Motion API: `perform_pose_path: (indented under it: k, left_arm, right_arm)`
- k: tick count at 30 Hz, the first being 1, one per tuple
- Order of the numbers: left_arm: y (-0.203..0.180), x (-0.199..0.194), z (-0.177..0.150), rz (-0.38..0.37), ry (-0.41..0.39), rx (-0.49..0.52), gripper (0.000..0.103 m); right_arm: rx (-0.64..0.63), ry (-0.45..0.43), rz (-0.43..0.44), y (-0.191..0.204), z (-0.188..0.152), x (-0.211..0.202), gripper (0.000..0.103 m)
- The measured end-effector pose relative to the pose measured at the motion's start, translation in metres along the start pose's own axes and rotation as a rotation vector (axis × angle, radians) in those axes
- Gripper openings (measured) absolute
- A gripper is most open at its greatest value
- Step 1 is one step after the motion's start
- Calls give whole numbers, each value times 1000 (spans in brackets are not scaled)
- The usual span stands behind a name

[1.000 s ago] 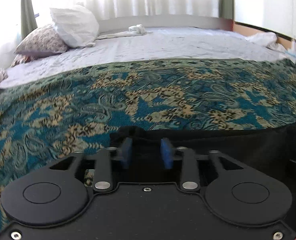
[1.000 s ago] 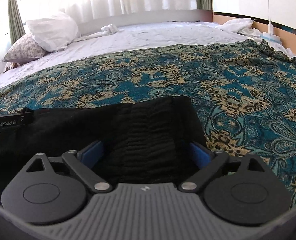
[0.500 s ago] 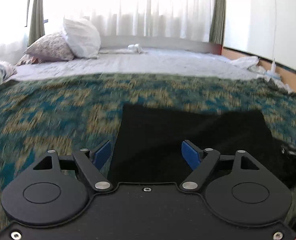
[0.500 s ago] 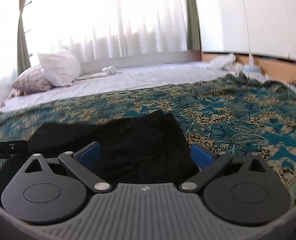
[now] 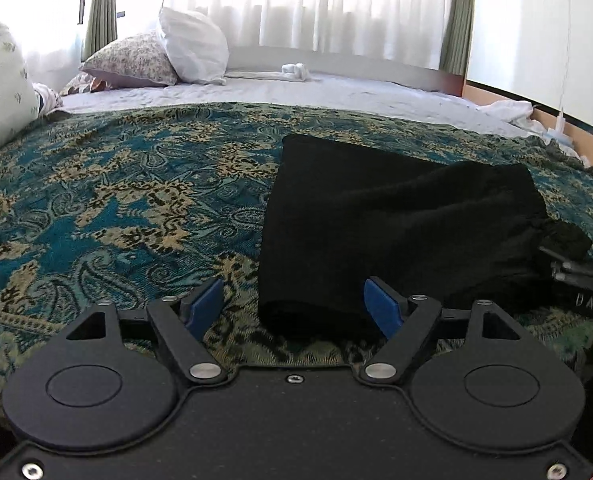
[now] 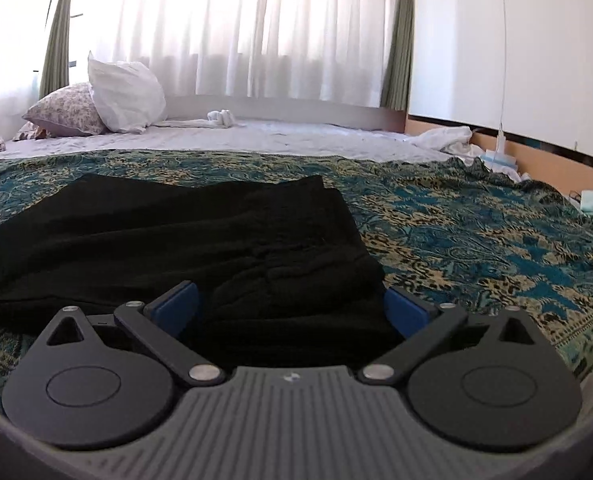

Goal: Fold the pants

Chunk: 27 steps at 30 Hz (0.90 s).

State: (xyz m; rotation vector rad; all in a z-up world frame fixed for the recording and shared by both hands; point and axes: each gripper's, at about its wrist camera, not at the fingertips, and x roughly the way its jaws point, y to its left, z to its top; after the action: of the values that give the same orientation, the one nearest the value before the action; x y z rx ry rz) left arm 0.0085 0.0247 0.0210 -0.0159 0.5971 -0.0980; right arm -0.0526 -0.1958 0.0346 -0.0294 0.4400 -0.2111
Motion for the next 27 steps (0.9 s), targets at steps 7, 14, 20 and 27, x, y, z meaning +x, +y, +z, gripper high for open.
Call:
perform_pose_path:
  k: [7,14,20,27]
  left_arm:
    - [7,-20,11,-35,-27,-37,37]
    - [17,-4,14,10,-28,-52,32]
    - [22,-4,3,-42,-36,-105,31]
    - [20,-4,-8,-77,-49,-85,31]
  right_arm:
    - [76,46,125,2,41,-4,98]
    - [109,279,350,58,99,35,62]
    - [-47,409,427,151,128,67,58]
    - [-217,553,337,229,126,119,19]
